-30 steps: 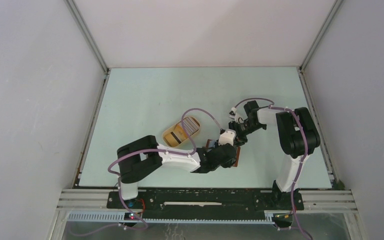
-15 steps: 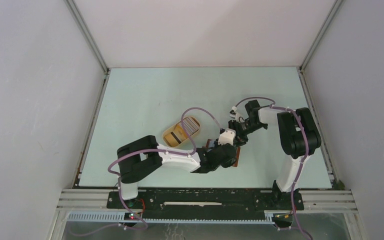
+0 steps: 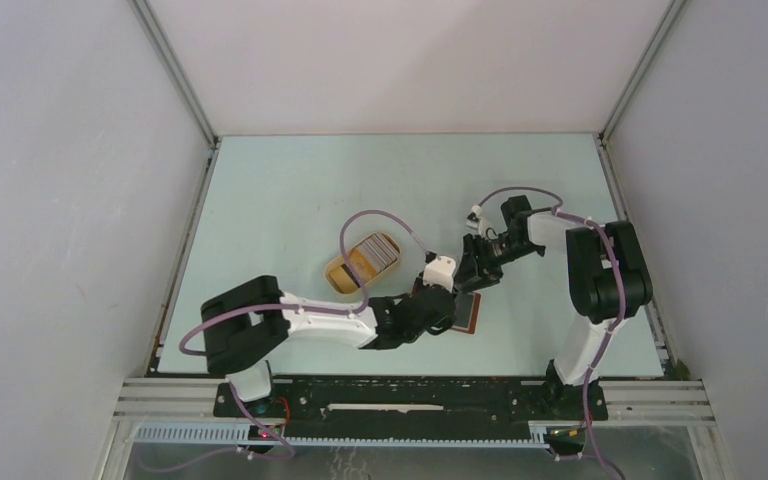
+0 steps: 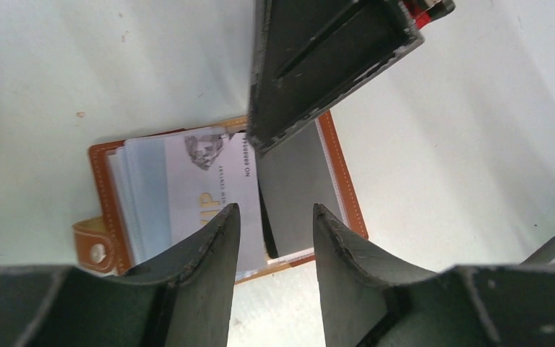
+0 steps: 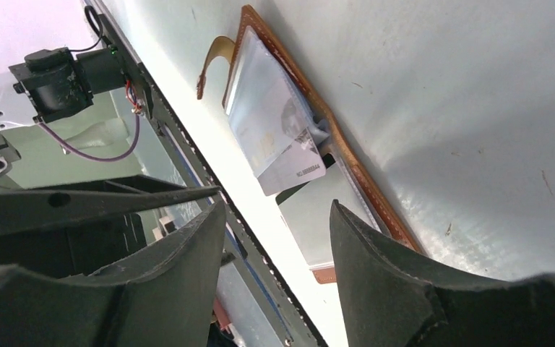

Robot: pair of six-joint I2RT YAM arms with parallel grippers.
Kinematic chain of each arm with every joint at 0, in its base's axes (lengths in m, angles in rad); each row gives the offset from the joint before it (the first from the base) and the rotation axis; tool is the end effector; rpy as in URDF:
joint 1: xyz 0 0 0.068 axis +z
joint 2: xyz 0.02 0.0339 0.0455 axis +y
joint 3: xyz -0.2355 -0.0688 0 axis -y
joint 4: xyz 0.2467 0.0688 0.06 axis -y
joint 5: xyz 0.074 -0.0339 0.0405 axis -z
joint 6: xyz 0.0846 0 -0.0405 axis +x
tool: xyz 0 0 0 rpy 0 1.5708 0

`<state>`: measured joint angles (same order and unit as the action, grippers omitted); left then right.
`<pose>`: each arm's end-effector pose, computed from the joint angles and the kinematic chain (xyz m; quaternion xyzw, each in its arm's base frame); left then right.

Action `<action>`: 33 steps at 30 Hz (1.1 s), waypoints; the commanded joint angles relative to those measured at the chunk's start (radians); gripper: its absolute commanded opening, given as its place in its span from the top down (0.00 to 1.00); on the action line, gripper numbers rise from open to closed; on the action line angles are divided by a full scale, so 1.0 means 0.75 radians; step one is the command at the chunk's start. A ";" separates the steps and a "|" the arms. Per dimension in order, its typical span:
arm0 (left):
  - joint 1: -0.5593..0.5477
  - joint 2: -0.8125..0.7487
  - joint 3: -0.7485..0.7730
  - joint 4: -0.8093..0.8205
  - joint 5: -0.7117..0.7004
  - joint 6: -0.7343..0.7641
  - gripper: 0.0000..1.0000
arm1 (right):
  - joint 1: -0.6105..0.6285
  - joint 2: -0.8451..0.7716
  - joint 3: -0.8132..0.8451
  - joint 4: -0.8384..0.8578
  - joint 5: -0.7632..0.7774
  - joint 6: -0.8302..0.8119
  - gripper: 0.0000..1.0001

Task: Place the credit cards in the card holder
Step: Insert the credit card into the card holder.

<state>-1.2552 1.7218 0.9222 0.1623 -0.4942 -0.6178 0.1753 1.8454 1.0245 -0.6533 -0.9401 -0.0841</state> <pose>0.1591 -0.3580 0.1229 0.1668 0.8568 -0.2220 0.4345 0.2912 0.1210 0.0772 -0.1369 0.8802 0.4539 0.0224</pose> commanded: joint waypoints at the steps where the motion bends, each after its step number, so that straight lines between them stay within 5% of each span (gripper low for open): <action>1: 0.003 -0.163 -0.112 0.114 -0.090 0.102 0.53 | -0.011 -0.112 0.043 -0.037 -0.039 -0.121 0.36; 5: 0.003 -0.277 -0.193 0.120 -0.184 0.206 0.47 | -0.011 -0.190 0.043 -0.050 -0.023 -0.189 0.38; 9: 0.008 -0.364 -0.242 0.115 -0.293 0.284 0.26 | -0.007 -0.303 0.043 -0.064 0.041 -0.275 0.41; 11: 0.025 -0.407 -0.280 0.161 -0.260 0.304 0.12 | -0.007 -0.372 0.043 -0.090 0.053 -0.358 0.43; 14: 0.072 -0.437 -0.306 0.187 -0.145 0.283 0.05 | -0.007 -0.499 0.026 -0.107 0.059 -0.461 0.47; 20: 0.203 -0.549 -0.467 0.382 0.101 0.174 0.07 | 0.033 -0.872 -0.174 0.030 0.029 -0.790 0.50; 27: 0.307 -0.602 -0.616 0.576 0.256 0.081 0.12 | 0.176 -1.084 -0.341 -0.177 -0.040 -1.756 0.43; 33: 0.327 -0.623 -0.616 0.720 0.413 0.110 0.14 | 0.376 -0.988 -0.327 -0.133 0.225 -1.886 0.47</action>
<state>-1.0176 1.2984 0.4698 0.5549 -0.2939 -0.5419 0.3820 1.0584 0.7681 -0.7612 -0.9047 -1.3022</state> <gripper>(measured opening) 0.865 0.554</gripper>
